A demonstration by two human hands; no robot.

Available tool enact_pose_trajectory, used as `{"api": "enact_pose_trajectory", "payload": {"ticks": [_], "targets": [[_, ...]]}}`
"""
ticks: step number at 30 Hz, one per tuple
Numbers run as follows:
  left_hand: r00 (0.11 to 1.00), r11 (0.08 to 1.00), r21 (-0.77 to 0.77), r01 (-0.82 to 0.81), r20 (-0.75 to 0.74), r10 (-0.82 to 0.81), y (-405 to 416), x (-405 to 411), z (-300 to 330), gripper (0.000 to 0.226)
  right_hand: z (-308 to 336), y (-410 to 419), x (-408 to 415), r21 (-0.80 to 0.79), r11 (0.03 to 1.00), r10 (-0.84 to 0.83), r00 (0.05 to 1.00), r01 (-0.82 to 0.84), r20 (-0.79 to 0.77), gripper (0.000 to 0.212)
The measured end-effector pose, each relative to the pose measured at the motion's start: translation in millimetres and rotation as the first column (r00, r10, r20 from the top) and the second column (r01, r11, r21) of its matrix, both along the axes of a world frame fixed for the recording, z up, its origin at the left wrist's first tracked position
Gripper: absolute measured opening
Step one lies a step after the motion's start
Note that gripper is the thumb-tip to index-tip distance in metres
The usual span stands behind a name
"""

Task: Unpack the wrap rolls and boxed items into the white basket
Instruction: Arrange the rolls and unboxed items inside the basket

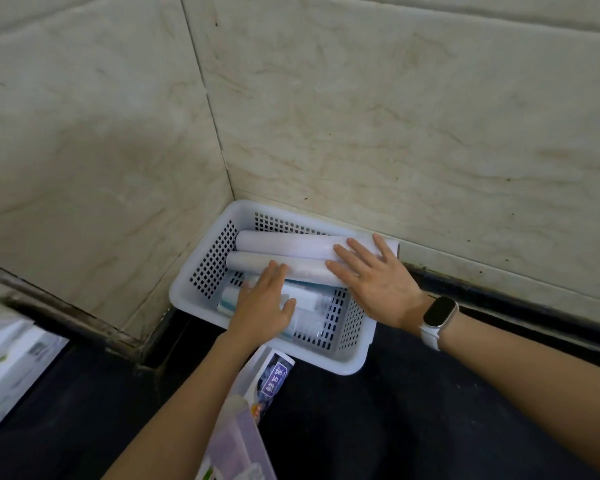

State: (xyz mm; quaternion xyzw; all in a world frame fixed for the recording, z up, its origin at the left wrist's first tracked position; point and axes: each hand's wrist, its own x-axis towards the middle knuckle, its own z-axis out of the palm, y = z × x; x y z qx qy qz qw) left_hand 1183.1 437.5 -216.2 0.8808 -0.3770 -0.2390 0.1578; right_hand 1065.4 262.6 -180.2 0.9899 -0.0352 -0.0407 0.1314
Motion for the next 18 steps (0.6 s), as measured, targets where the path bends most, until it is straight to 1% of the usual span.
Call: {"api": "enact_pose_trajectory", "payload": {"ticks": [1, 3, 4, 6, 8, 10, 12, 13, 15, 16, 18], "targets": [[0.999, 0.999, 0.048, 0.020, 0.042, -0.022, 6, 5, 0, 0.061, 1, 6, 1, 0.015, 1.000, 0.011, 1.000, -0.011, 0.028, 0.066], [0.991, 0.981, 0.182, 0.071, 0.101, -0.090, 19, 11, 1, 0.056, -3, 18, 3, 0.083, 0.990, 0.102, 0.988, -0.112, 0.116, 0.053], [0.985, 0.960, 0.258, 0.107, 0.106, -0.138, 24, 13, 2, 0.053, -7, 24, 3, 0.139, 0.972, 0.163, 0.971, -0.188, 0.173, 0.045], [0.974, 0.907, 0.385, 0.169, 0.077, -0.214, 31, 15, 7, 0.050, -17, 36, 4, 0.292, 0.922, 0.206, 0.962, -0.252, 0.179, 0.038], [0.973, 0.887, 0.417, 0.196, 0.033, -0.230, 34, 20, 11, 0.043, -25, 49, 10, 0.390, 0.897, 0.191, 0.978, -0.207, 0.079, 0.045], [0.974, 0.881, 0.428, 0.201, 0.010, -0.227, 36, 25, 14, 0.041, -32, 56, 14, 0.500, 0.864, 0.125, 0.987, -0.060, -0.097, 0.053], [0.978, 0.876, 0.445, 0.186, 0.001, -0.208, 40, 29, 14, 0.041, -32, 57, 18, 0.560, 0.811, 0.045, 0.936, 0.170, -0.349, 0.056], [0.980, 0.883, 0.434, 0.178, 0.005, -0.200, 41, 31, 13, 0.037, -33, 57, 20, 0.552, 0.803, 0.036, 0.907, 0.224, -0.420, 0.056], [0.982, 0.900, 0.403, 0.167, 0.012, -0.188, 43, 33, 12, 0.028, -35, 58, 23, 0.552, 0.787, 0.051, 0.863, 0.275, -0.503, 0.054], [0.985, 0.902, 0.401, 0.158, 0.007, -0.175, 43, 35, 11, 0.030, -34, 59, 24, 0.566, 0.768, 0.056, 0.850, 0.298, -0.524, 0.052], [0.988, 0.893, 0.428, 0.141, -0.003, -0.155, 40, 39, 9, 0.049, -36, 59, 26, 0.599, 0.731, 0.043, 0.854, 0.327, -0.519, 0.049]]}}
